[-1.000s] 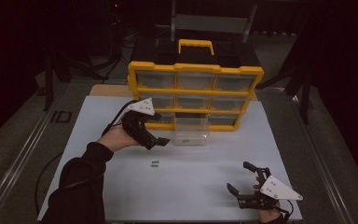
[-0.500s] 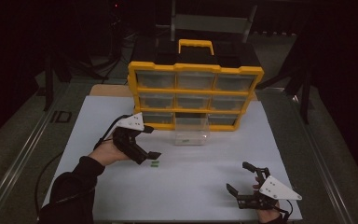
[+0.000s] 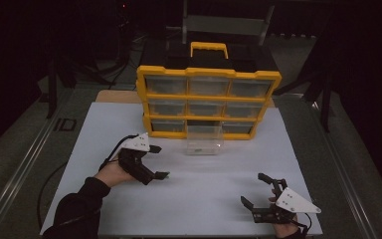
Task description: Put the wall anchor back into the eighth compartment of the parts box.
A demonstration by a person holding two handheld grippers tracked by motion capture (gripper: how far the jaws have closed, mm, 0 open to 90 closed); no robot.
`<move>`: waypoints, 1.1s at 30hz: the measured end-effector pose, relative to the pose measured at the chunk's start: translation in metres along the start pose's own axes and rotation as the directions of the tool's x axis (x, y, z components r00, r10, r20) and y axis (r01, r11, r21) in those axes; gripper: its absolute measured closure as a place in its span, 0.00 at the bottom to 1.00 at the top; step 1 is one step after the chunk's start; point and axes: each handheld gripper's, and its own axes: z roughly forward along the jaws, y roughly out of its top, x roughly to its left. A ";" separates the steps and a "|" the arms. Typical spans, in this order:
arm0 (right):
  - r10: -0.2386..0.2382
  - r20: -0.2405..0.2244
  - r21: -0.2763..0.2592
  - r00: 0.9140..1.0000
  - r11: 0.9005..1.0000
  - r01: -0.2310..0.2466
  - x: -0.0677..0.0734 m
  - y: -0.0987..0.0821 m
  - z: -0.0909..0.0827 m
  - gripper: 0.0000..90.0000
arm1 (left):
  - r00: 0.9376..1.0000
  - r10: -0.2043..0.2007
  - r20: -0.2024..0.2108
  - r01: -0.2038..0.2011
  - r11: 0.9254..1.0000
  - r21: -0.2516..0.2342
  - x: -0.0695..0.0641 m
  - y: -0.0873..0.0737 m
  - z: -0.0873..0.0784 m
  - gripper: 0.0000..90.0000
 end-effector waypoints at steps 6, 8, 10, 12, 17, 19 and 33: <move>0.000 -0.001 0.000 1.000 1.000 0.000 0.000 0.000 0.000 0.09 | 1.000 -0.007 0.003 0.007 1.000 0.011 0.004 -0.012 0.010 0.08; 0.000 0.000 -0.001 1.000 1.000 0.000 0.000 0.000 0.000 0.09 | 1.000 -0.014 0.006 0.014 1.000 0.016 0.005 -0.016 0.014 0.09; 0.001 0.000 -0.001 1.000 1.000 -0.001 0.000 0.000 0.000 0.09 | 1.000 -0.024 0.013 0.024 0.999 0.029 0.007 -0.019 0.019 0.10; 0.003 -0.004 0.001 1.000 1.000 -0.003 -0.001 -0.001 0.000 0.09 | 0.999 -0.029 0.016 0.028 0.999 0.038 0.009 -0.023 0.022 0.13; -0.003 -0.009 -0.001 1.000 1.000 0.003 0.000 0.000 0.000 0.09 | 0.999 -0.040 0.022 0.039 0.997 0.070 0.014 -0.031 0.032 0.16; -0.003 -0.011 -0.001 1.000 1.000 0.003 0.000 0.000 0.000 0.09 | 0.999 -0.040 0.023 0.039 0.996 0.079 0.016 -0.034 0.034 0.20; 0.005 -0.016 0.002 1.000 1.000 -0.005 0.000 -0.001 0.000 0.09 | 1.000 -0.023 -0.021 0.026 0.992 0.126 0.028 -0.044 0.050 0.64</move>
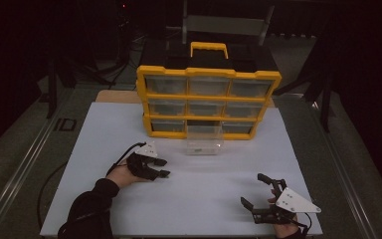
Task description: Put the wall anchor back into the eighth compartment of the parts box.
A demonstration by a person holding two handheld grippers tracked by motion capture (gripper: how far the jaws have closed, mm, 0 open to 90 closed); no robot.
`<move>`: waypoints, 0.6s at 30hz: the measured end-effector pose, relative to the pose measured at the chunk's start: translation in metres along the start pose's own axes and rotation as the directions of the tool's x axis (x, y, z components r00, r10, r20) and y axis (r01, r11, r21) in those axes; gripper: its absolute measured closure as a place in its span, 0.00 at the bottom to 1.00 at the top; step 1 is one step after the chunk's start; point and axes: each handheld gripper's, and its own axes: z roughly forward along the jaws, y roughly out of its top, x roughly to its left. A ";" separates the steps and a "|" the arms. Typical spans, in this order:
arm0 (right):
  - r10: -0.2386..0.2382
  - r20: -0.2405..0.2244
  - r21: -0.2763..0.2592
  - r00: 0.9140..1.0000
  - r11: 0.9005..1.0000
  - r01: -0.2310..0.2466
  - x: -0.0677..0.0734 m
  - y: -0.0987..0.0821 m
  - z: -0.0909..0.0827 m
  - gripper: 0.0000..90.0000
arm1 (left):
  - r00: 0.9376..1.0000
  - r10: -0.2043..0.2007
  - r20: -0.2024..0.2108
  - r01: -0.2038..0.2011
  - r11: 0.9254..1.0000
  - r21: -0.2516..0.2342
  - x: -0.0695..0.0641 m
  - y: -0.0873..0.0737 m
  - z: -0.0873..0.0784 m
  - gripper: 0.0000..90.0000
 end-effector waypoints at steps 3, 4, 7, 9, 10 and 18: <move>-0.003 0.002 0.001 1.000 1.000 0.003 0.000 0.000 0.000 0.09 | 1.000 0.000 -0.006 0.000 1.000 0.012 0.001 0.000 0.002 0.70; -0.004 0.004 -0.001 1.000 1.000 0.004 0.000 0.000 -0.001 0.09 | 1.000 -0.002 -0.002 0.002 1.000 0.015 0.001 0.000 0.003 0.71; -0.002 0.006 0.000 1.000 1.000 0.002 -0.001 0.000 -0.001 0.09 | 1.000 0.001 -0.001 -0.001 1.000 0.031 0.001 -0.001 0.005 0.75; -0.002 0.006 0.000 1.000 1.000 0.002 -0.001 0.000 -0.001 0.09 | 1.000 0.001 0.005 -0.001 0.999 0.043 0.002 -0.001 0.007 0.78; -0.003 0.007 -0.001 1.000 1.000 0.003 -0.001 0.000 -0.001 0.09 | 1.000 0.006 -0.002 -0.005 0.999 0.052 0.002 -0.001 0.008 0.79; 0.003 0.008 -0.002 1.000 1.000 -0.003 -0.001 0.000 -0.001 0.09 | 0.999 0.027 -0.018 -0.026 0.997 0.067 0.003 0.000 0.009 0.87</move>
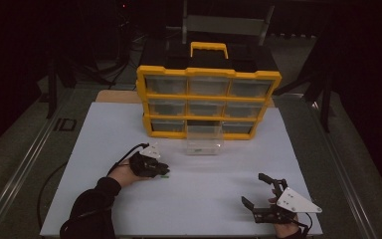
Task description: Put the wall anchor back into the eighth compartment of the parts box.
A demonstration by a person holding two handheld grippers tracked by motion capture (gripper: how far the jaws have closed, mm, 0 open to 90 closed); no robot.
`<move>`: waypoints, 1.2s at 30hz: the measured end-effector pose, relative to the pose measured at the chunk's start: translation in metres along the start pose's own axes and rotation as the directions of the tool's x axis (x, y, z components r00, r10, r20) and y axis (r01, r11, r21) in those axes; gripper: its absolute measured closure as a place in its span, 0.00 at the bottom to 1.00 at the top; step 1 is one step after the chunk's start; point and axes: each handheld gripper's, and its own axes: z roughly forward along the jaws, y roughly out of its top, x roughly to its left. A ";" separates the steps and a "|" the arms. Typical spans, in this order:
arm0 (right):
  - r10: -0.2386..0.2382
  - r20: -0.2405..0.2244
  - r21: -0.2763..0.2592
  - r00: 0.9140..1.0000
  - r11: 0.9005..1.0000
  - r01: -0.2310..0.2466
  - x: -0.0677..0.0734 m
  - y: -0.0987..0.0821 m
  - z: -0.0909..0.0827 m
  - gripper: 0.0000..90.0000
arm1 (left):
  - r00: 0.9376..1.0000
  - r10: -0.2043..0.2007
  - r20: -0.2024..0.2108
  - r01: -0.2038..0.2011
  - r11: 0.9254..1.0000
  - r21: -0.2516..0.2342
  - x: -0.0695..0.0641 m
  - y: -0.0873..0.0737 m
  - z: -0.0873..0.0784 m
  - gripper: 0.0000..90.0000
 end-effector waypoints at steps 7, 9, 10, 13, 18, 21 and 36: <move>-0.002 0.003 0.000 1.000 1.000 0.002 0.000 0.000 0.000 0.09 | 1.000 0.024 0.003 -0.024 1.000 0.003 0.002 0.000 0.000 0.93; -0.001 0.001 0.001 1.000 1.000 0.001 0.000 0.000 0.000 0.09 | 1.000 0.026 0.014 -0.026 1.000 0.010 0.002 0.002 -0.001 0.93; -0.001 0.001 0.001 1.000 1.000 0.001 0.000 0.000 0.000 0.09 | 1.000 0.027 0.013 -0.027 1.000 0.011 0.003 0.003 -0.003 0.93; -0.001 0.004 0.000 1.000 1.000 0.001 0.000 0.000 0.000 0.09 | 1.000 0.027 0.016 -0.027 1.000 -0.004 0.004 0.010 -0.012 0.93; -0.002 0.009 0.000 1.000 1.000 0.002 -0.001 0.000 0.000 0.09 | 0.999 0.038 0.014 -0.038 0.999 -0.021 0.005 0.029 -0.032 0.93; -0.005 0.010 -0.004 1.000 1.000 0.005 -0.001 0.000 -0.001 0.09 | 0.998 0.053 0.017 -0.053 0.998 -0.023 0.007 0.041 -0.044 0.93; 0.000 0.009 -0.007 1.000 1.000 0.000 -0.001 0.000 -0.001 0.09 | 0.994 0.109 -0.016 -0.110 0.991 -0.070 0.007 0.101 -0.088 0.93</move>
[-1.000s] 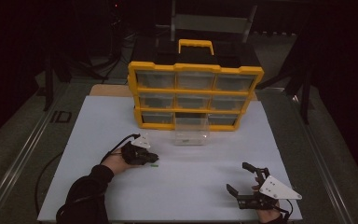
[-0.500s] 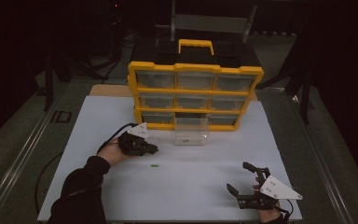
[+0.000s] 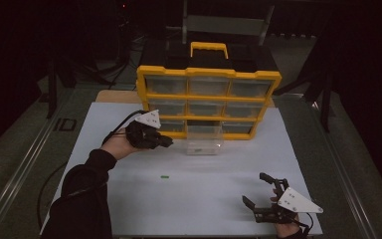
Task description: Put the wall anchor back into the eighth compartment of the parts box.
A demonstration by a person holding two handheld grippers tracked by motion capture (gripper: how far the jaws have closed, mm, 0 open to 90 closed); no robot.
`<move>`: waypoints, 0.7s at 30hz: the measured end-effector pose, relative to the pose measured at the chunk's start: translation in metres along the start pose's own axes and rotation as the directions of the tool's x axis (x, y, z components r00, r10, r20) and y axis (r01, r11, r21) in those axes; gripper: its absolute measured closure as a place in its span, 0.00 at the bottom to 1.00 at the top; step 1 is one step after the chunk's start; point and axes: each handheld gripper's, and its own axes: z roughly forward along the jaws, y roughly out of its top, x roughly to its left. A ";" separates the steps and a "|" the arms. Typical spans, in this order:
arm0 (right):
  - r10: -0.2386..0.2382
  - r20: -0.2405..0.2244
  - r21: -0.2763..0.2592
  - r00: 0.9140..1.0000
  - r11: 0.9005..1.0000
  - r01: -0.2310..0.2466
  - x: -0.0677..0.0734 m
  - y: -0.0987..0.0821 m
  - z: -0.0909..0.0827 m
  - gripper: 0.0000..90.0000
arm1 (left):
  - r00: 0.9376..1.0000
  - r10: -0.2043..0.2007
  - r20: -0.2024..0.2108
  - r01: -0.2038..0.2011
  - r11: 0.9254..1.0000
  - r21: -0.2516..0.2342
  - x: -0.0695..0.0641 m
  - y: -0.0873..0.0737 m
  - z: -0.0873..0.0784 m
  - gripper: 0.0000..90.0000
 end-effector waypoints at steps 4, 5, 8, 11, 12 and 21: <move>-0.005 -0.001 0.002 1.000 1.000 0.005 0.000 0.000 0.000 0.09 | 1.000 0.023 -0.003 -0.023 1.000 -0.019 0.000 0.015 -0.005 0.93; -0.006 0.001 0.002 1.000 1.000 0.006 0.000 0.000 0.000 0.09 | 1.000 0.026 -0.004 -0.026 0.999 -0.020 0.000 0.020 -0.005 0.93; -0.003 0.002 0.000 1.000 1.000 0.003 0.000 0.000 0.000 0.09 | 1.000 0.031 -0.008 -0.031 0.999 -0.031 -0.001 0.028 -0.006 0.93; -0.004 0.000 0.000 1.000 1.000 0.004 0.000 0.000 0.000 0.09 | 0.999 0.036 -0.011 -0.036 0.998 -0.052 -0.001 0.038 -0.006 0.93; -0.005 -0.001 0.001 1.000 1.000 0.005 0.000 0.000 0.000 0.09 | 0.999 0.045 -0.012 -0.045 0.998 -0.050 -0.002 0.041 -0.006 0.93; 0.002 -0.001 0.000 1.000 1.000 -0.002 0.000 0.000 0.000 0.09 | 0.999 0.039 -0.018 -0.040 0.996 -0.079 0.002 0.066 0.001 0.93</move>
